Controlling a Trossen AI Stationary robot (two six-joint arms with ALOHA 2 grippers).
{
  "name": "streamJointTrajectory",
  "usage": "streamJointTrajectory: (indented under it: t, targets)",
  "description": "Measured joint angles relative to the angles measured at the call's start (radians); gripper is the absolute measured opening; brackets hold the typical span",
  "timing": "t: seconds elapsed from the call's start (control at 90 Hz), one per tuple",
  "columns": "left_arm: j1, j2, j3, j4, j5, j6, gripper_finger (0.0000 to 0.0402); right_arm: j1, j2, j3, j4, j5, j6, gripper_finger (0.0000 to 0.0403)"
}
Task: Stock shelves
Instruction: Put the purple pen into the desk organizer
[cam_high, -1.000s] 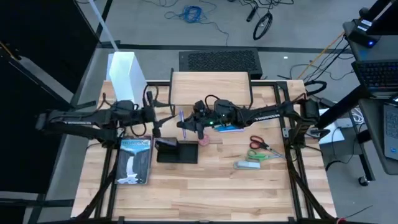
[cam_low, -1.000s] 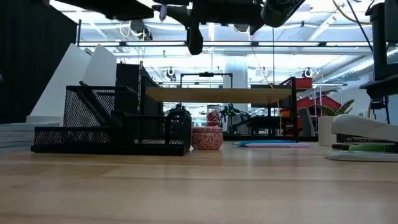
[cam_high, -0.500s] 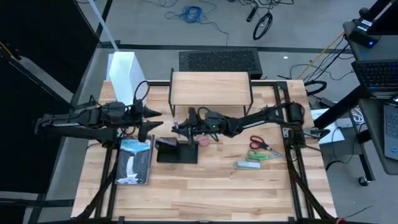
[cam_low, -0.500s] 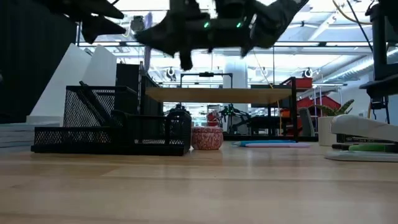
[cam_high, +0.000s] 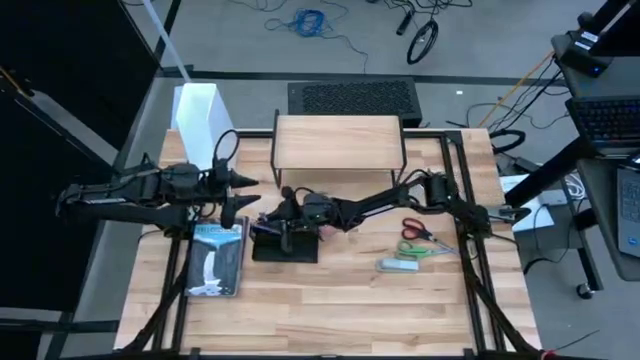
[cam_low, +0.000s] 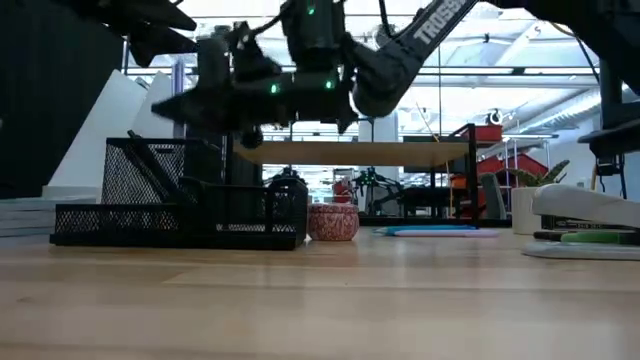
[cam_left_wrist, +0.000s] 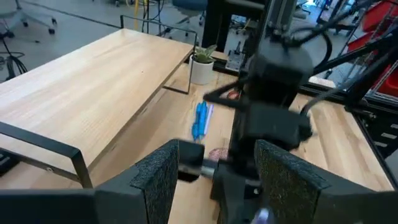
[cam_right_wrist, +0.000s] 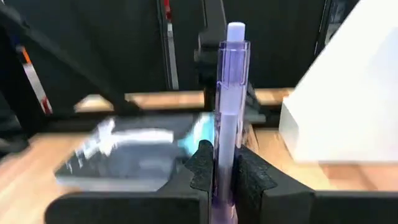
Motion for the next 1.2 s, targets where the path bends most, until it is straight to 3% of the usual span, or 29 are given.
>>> streamJointTrajectory:
  t: [0.344,0.767,0.944,1.2]
  targets:
    - [0.0,0.0,0.0,0.002,0.0,0.021,0.0196,0.002,0.0,0.002,-0.072,0.004,-0.048,0.0036]
    - [0.0,0.0,0.0,0.002,0.0,0.019,0.0196,0.008,-0.055,-0.004,-0.123,0.005,-0.098,0.0169]
    - [0.0,0.0,0.0,0.002,0.0,0.019,0.0196,-0.004,-0.23,0.0,-0.471,0.004,-0.102,0.0191]
    - [0.0,0.002,0.0,0.003,-0.001,0.018,0.0196,-0.021,-0.471,0.0,-0.936,0.006,-0.14,0.0181]
